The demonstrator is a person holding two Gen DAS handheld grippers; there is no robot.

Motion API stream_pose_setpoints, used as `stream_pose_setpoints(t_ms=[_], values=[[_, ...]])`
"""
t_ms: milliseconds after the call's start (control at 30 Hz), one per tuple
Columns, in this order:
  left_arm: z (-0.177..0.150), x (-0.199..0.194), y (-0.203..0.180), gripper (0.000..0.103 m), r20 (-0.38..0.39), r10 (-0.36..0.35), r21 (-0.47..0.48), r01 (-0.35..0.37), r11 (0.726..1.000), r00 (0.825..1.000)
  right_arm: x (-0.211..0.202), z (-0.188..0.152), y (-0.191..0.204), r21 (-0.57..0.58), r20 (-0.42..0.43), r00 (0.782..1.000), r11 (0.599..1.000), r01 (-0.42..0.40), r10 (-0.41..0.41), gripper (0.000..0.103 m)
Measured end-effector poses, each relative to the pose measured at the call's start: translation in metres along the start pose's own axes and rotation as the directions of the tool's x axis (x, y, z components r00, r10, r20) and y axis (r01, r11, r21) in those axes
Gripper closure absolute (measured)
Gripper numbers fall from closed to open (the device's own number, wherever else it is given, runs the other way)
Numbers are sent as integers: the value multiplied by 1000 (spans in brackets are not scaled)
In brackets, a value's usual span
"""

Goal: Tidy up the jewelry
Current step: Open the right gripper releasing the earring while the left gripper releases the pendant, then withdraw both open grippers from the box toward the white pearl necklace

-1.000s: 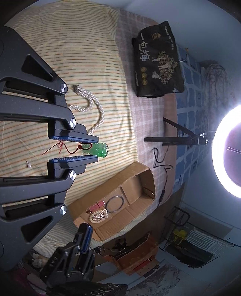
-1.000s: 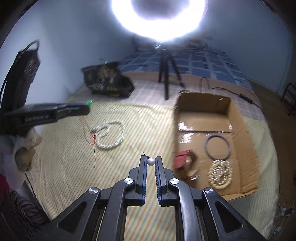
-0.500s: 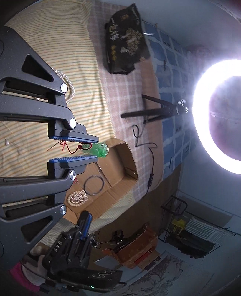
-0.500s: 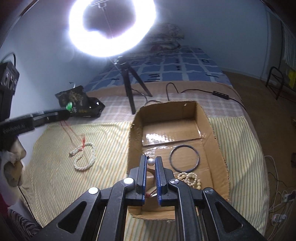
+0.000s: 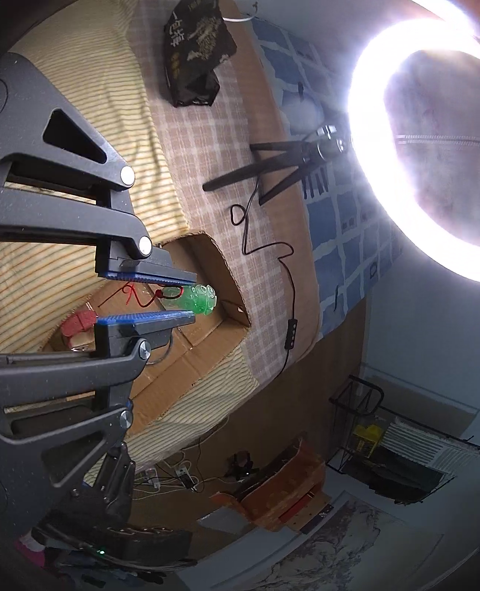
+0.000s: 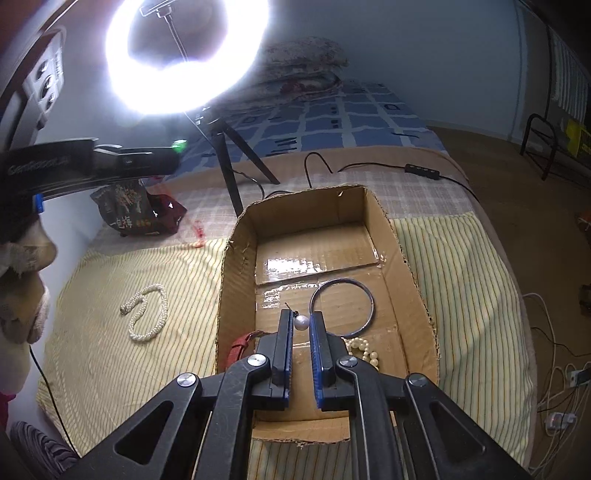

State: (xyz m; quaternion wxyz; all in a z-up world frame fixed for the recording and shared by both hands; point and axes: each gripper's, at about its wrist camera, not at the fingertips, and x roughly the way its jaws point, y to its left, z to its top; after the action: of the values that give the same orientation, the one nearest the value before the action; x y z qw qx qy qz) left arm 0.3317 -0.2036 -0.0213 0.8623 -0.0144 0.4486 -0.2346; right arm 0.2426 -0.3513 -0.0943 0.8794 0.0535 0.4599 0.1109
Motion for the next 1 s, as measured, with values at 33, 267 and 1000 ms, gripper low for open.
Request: stream_pose_setpoints(t_ms=[33,267,1000], values=[[1,4,-1,91,-4,0,1,0,1000,1000,1,1,-1,2,0,1000,1000,2,-2,96],[0,38,-5,91,-55,2,8,-2,1000,998,11,3,-7,28,-9,1000,1000,-3,4,96],[-7,43,0,66,-86,27,24,-25,999,996,8,5,-4,28,7,999,998,53,-53,23]])
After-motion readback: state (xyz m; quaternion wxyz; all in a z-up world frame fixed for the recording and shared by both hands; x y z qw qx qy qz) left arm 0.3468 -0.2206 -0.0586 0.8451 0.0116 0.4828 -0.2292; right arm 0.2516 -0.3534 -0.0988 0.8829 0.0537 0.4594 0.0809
